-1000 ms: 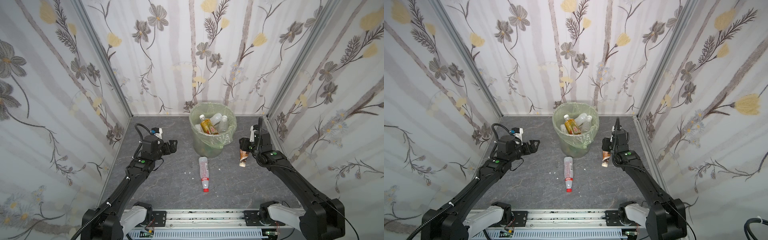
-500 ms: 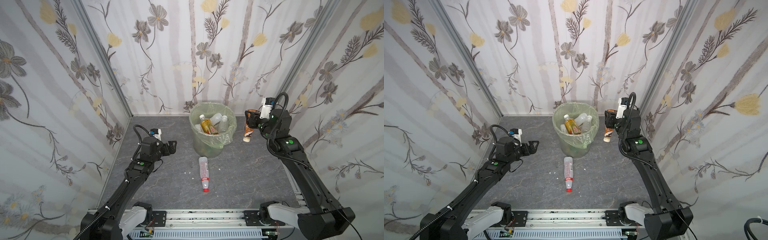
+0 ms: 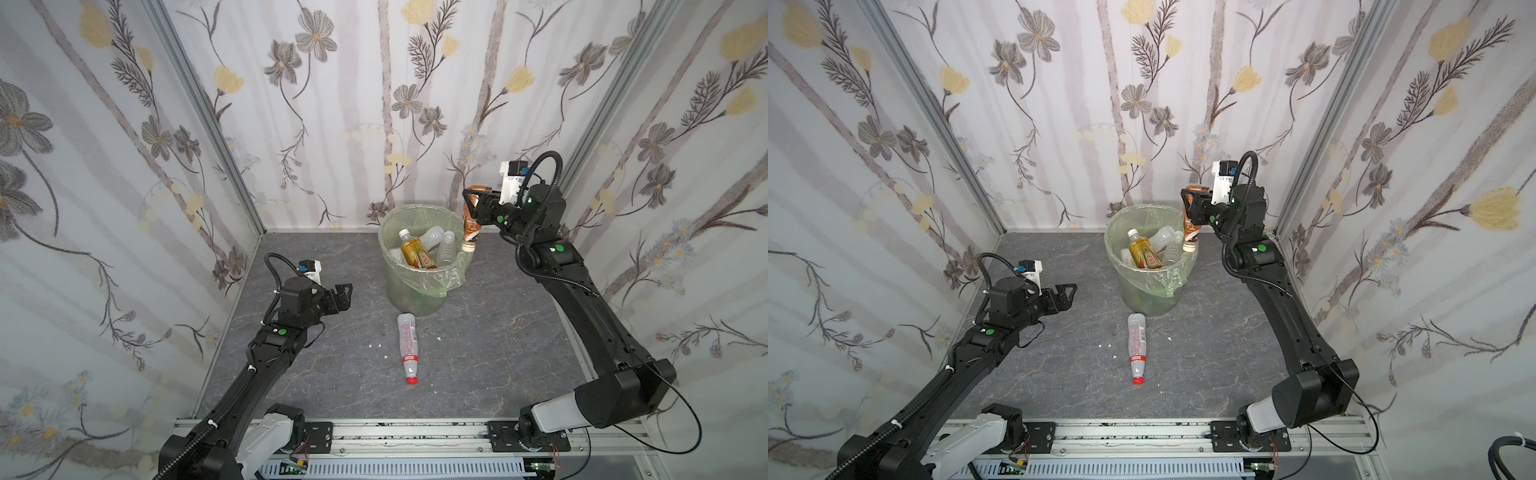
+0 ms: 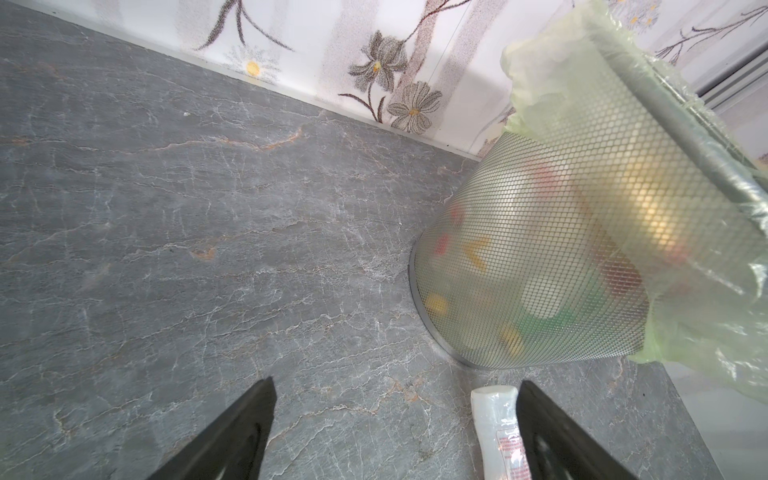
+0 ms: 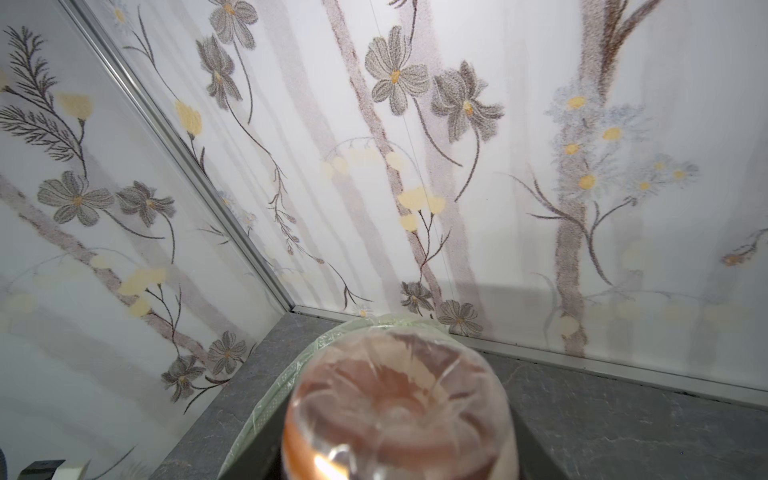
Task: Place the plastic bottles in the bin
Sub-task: 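Lift the copper-label bottle with the right gripper and carry it over the bin, then lower the copper-label bottle into the bin and open the right gripper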
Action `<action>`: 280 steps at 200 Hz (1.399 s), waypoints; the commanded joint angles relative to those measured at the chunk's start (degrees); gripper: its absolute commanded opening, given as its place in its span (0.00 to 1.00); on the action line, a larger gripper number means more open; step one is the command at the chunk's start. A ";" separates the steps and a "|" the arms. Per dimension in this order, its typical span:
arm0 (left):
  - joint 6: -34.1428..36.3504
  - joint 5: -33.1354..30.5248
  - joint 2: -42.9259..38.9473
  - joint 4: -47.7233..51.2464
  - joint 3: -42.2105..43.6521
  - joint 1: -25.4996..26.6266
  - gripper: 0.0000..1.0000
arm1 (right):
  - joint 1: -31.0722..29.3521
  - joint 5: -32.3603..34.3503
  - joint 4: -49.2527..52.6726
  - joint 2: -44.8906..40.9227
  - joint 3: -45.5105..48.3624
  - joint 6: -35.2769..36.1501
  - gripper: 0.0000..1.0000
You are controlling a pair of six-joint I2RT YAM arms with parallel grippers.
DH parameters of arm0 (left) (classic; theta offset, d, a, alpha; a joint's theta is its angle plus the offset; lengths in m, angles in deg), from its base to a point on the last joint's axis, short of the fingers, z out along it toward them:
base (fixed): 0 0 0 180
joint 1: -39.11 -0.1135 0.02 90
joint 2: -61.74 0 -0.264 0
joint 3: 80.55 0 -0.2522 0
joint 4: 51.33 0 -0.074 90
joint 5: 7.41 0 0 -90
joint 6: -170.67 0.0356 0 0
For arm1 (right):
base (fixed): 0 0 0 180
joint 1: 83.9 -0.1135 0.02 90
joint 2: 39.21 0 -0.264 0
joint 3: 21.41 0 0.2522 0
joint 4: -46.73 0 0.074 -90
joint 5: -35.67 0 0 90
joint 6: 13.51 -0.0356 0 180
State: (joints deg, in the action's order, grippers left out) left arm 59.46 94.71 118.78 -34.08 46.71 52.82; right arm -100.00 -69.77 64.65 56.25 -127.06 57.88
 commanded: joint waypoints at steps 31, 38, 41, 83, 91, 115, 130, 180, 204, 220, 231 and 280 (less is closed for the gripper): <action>-0.58 0.43 -1.35 -1.48 0.56 -0.09 0.92 | -2.97 -1.78 -1.67 6.40 -5.67 0.23 0.53; -0.63 0.31 -1.40 -1.49 0.57 -0.09 0.92 | -3.19 -1.91 -1.39 7.04 -6.11 0.31 0.53; -0.67 0.33 -1.40 -1.53 0.57 -0.14 0.92 | -3.29 -2.00 -1.17 7.36 -6.37 0.33 0.53; -0.67 -0.23 -1.05 -1.47 -0.02 -0.09 0.92 | -5.37 0.41 3.26 10.14 -8.11 3.20 0.56; -0.67 -0.11 -0.88 -1.51 -0.17 -0.07 0.92 | -5.64 0.67 3.84 10.38 -8.10 3.65 0.56; -0.58 0.07 -0.18 -1.49 -0.57 -0.13 0.92 | -6.02 0.34 4.92 11.30 -8.04 3.84 0.58; -0.67 0.17 0.17 -1.55 -0.80 -0.11 0.92 | -6.43 0.26 5.45 12.00 -8.08 4.09 0.59; -0.94 -0.31 -0.99 -1.48 0.28 -0.11 0.92 | -7.47 2.03 7.48 12.91 -8.04 4.72 0.70; -0.91 -0.62 -2.34 -1.46 1.00 -0.09 0.92 | -7.57 2.71 7.96 12.39 -8.03 5.09 0.75; -0.94 -0.78 -2.93 -1.49 1.27 -0.09 0.92 | -7.64 3.07 8.39 11.88 -8.03 5.31 0.77; -1.02 -0.81 -3.16 -1.48 1.36 -0.11 0.92 | -7.63 3.36 8.71 11.55 -8.03 5.54 0.77; -0.95 -0.44 -3.27 -1.47 1.45 -0.14 0.92 | -7.64 4.54 8.72 9.51 -6.17 5.86 0.78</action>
State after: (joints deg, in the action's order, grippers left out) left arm 59.20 94.62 115.65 -34.08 48.06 52.78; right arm -107.63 -66.14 73.59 66.83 -134.28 63.08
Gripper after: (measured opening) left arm 0.920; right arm 0.780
